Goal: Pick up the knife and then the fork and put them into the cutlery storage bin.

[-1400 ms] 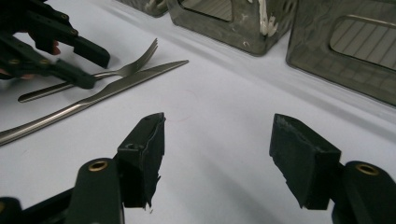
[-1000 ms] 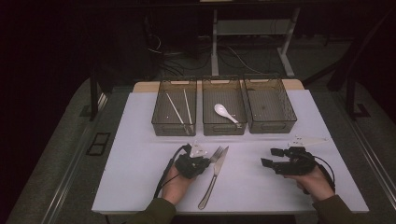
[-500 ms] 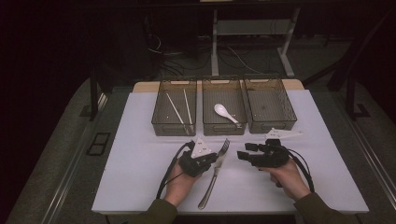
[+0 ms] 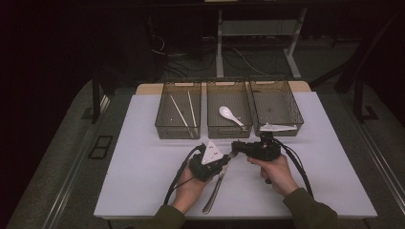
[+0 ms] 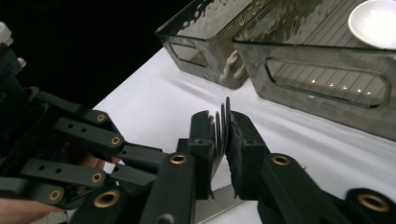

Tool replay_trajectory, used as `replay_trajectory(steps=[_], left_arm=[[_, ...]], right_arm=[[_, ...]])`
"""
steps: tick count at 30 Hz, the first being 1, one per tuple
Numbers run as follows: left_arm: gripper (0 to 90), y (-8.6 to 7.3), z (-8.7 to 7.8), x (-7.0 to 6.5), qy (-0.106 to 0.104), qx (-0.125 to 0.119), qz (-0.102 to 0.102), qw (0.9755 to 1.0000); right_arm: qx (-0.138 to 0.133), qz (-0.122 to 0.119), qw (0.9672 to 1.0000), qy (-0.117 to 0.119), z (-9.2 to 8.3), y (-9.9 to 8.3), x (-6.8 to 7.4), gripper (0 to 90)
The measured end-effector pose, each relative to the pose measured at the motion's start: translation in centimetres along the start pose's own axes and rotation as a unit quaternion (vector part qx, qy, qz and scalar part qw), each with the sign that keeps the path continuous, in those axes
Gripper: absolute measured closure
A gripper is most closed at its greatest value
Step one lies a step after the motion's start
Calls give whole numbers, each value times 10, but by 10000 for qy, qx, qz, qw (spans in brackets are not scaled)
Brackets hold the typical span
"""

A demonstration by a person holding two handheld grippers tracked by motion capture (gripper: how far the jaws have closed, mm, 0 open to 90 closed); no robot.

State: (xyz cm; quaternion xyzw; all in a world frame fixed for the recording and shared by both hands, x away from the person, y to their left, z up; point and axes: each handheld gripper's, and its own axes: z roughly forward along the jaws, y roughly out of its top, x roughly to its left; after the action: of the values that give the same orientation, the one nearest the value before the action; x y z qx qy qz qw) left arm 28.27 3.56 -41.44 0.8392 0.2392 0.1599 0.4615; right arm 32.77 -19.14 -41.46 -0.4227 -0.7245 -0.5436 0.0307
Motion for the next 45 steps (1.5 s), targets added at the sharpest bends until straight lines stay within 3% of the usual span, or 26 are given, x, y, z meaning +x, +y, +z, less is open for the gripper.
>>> replay_trajectory(steps=[2,5,7,9,19,27,29,34,37,42,45], left_arm=[[843,1,-2,1,-147,-140,-63,9998],[819,2,-4,0,-200,-191,-42,9996],[752,1,-7,2,-214,-260,-151,9993],[688,0,-11,8,-279,-331,-288,9986],[454,-19,-39,32,-649,-197,-356,9971],[326,-36,-53,44,-733,-87,-513,9960],[302,-41,-57,46,-725,-60,-556,9958],[254,-49,-67,50,-701,-41,-534,9961],[220,-54,-70,52,-689,-29,-518,9963],[172,-57,-73,56,-697,-94,-588,9958],[149,-58,-72,55,-706,-60,-538,9960]], right_arm=[[-93,-26,9999,-38,-1,1,1,873],[-152,-8,9999,39,-3,5,1,882],[-190,-159,9997,-87,-6,8,2,883],[-252,-147,9995,-130,-12,13,-2,883],[-619,-390,9939,-831,-64,54,-32,883],[-987,-432,9841,-1409,-111,96,-54,883],[-1075,-507,9792,-1646,-123,107,-59,883],[-1161,-520,9716,-1993,-140,125,-74,883],[-1142,-546,9662,-2247,-142,132,-83,883],[-1087,-436,9603,-2531,-138,139,-103,883],[-956,-333,9609,-2576,-127,138,-114,883]])
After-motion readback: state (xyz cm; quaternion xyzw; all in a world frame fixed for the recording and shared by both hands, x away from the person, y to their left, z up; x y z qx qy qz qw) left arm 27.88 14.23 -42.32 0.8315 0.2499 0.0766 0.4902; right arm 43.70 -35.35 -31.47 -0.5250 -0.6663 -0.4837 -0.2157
